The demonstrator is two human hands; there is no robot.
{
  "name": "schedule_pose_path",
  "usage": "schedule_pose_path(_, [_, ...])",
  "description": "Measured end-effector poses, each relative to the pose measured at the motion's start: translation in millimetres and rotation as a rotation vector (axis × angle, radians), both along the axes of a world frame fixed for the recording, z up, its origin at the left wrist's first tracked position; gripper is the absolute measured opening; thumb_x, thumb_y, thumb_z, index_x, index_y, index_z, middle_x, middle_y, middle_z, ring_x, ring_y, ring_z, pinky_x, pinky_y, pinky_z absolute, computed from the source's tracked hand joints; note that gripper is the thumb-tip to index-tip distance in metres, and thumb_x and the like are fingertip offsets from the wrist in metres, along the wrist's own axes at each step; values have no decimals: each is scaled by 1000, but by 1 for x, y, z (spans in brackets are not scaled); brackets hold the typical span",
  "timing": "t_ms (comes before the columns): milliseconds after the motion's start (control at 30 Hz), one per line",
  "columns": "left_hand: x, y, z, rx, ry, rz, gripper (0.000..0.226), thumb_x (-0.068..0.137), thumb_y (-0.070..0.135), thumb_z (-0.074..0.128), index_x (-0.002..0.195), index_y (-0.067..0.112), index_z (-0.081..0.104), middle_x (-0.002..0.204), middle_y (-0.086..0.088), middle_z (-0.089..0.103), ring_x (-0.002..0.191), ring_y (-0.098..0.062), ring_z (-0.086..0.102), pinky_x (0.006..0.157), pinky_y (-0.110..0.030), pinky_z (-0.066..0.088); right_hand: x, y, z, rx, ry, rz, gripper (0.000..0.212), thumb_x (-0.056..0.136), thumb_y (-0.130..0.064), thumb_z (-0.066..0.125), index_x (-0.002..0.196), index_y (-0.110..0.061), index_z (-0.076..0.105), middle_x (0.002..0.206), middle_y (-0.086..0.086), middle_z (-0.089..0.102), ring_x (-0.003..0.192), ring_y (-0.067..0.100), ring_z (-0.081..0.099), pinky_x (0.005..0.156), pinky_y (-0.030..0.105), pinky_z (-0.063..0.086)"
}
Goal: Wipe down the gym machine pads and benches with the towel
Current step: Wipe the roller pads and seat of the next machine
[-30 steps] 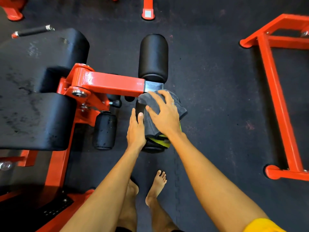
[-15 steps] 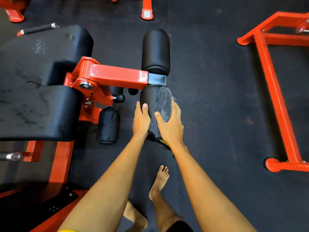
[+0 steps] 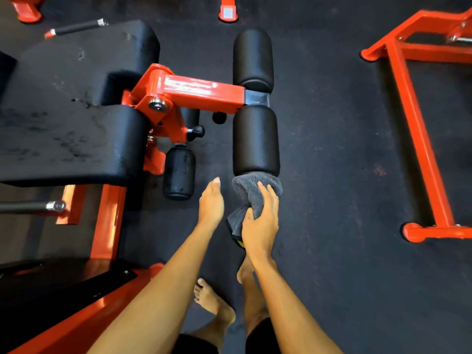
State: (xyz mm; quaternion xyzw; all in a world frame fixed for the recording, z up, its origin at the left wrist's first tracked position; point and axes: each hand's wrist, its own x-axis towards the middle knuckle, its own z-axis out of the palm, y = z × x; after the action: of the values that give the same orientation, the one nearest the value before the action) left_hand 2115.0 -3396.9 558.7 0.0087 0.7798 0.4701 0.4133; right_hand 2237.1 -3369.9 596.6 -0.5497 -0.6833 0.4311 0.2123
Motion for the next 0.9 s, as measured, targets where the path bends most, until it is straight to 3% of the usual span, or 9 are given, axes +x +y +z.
schedule_pose_path(67, [-4,-18,-4,-17,-10,16,61,100,54,32,147,22,54,151,0,53,141,-17,44,121,-47,30,-2,-20,-10,-5,2,3,70,95,1,60,147,-44,47,159,-25,34,133,-28,27,100,2,31])
schedule_pose_path(133, [-11,-34,-8,-34,-15,28,65,96,56,32,148,22,53,151,1,52,141,-17,44,121,-47,30,-10,-36,-23,-23,10,-4,72,93,0,60,147,-46,46,157,-25,37,144,-10,33,112,22,38])
schedule_pose_path(200, [-18,-48,-15,-54,-18,43,69,93,57,31,147,22,54,152,1,52,142,-17,44,121,-47,29,-18,-49,-33,-86,0,2,72,92,-3,58,145,-50,43,156,-26,38,144,-2,39,116,40,41])
schedule_pose_path(300, [-29,-66,-30,-105,18,50,71,92,59,28,146,21,56,150,-2,54,142,-20,45,121,-48,29,-30,-59,-44,-163,-72,47,70,93,-12,55,145,-55,38,155,-31,36,130,-6,46,114,47,42])
schedule_pose_path(367, [-38,-75,-38,-132,30,45,68,97,59,27,147,21,54,151,-2,53,142,-21,44,121,-49,29,-42,-58,-55,-215,-61,65,69,90,-13,53,145,-54,40,154,-30,39,129,0,50,113,50,42])
schedule_pose_path(567, [-76,-80,-63,-188,48,62,52,109,47,29,146,19,53,148,-7,54,140,-26,45,118,-47,33,-84,-43,-89,-375,-85,172,63,88,-22,48,145,-50,45,148,-29,44,126,3,53,113,43,45])
schedule_pose_path(667, [-95,-72,-74,-212,34,58,51,110,45,30,149,19,50,150,-8,52,141,-27,43,115,-43,32,-104,-26,-109,-416,-92,252,63,95,-9,51,148,-42,47,144,-25,45,123,-1,50,114,34,43])
schedule_pose_path(900, [-151,-46,-122,-237,49,111,49,110,43,31,150,18,48,150,-9,52,141,-29,44,118,-42,32,-159,11,-157,-422,-115,338,66,93,-2,48,148,-38,49,149,-16,47,128,4,50,106,19,36])
